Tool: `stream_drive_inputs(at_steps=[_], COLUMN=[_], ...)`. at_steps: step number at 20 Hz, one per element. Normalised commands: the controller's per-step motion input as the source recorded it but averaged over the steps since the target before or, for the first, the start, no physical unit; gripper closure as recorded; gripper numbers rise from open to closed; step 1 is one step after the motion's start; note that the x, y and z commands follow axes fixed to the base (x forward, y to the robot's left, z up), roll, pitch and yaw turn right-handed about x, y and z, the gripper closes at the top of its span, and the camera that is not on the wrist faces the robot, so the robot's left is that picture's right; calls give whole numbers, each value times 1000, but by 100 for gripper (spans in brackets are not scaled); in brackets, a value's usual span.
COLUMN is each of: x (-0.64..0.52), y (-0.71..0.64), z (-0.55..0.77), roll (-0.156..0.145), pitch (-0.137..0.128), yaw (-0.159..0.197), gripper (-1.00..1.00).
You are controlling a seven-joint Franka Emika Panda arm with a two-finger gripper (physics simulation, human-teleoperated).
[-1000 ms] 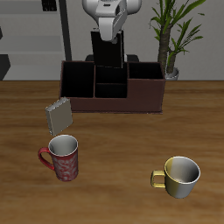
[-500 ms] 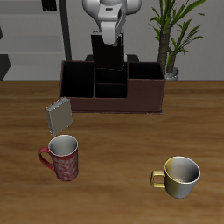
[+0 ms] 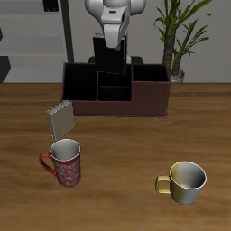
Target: Place the black book into the back desk caddy's front compartment
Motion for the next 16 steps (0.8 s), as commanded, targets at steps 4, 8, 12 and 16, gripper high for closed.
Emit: stream_drive_inputs(at_steps=[4,8,12,16], x=[51,23,18,20], y=[29,56,63,6], z=[-20,-65,-72,-89], roll=[-14,-15,-15,-12], pitch=[-3,5,15,17], yaw=[-15,-24,-32,-24], gripper=[100,100,100,100])
